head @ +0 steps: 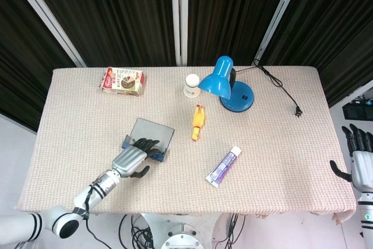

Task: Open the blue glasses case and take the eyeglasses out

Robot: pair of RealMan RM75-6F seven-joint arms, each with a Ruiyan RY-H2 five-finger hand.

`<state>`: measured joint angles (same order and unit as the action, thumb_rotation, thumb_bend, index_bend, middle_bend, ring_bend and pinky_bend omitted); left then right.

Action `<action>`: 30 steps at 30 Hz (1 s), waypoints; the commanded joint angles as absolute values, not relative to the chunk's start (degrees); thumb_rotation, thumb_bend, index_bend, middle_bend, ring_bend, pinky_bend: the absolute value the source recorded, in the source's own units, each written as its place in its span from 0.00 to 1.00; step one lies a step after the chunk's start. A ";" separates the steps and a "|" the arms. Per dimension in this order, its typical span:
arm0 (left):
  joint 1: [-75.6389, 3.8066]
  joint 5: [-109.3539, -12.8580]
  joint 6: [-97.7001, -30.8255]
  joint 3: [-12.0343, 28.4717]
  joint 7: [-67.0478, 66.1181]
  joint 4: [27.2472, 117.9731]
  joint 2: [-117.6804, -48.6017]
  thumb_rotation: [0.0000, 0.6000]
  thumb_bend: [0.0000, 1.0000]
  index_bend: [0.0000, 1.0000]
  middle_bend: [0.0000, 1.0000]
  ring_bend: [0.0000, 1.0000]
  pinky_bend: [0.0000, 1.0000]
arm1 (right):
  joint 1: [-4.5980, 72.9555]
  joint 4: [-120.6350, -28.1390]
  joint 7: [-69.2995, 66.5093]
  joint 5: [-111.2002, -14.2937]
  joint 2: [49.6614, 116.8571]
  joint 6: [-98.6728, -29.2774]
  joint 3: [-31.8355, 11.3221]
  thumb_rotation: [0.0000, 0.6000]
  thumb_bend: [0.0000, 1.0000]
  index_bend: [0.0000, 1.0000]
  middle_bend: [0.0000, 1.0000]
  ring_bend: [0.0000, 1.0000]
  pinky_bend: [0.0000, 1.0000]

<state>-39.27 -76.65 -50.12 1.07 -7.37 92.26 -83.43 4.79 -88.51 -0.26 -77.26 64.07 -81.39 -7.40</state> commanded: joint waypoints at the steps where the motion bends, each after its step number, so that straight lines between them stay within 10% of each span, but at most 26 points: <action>1: -39.55 -75.63 -49.42 1.13 -8.45 92.60 -83.43 1.00 0.51 0.22 0.00 0.00 0.00 | 4.76 -88.35 -0.52 -77.28 64.09 -81.41 -7.41 1.00 0.22 0.00 0.00 0.00 0.00; 30: -36.52 -68.76 -49.77 -3.62 -16.08 103.11 -69.99 1.00 0.52 0.46 0.00 0.00 0.00 | 5.04 -89.77 1.72 -77.58 64.19 -81.50 -7.27 1.00 0.23 0.00 0.00 0.00 0.00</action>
<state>-36.79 -69.68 -49.80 -3.26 -15.47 102.57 -70.70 5.04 -89.76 1.72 -77.57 64.19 -81.48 -7.27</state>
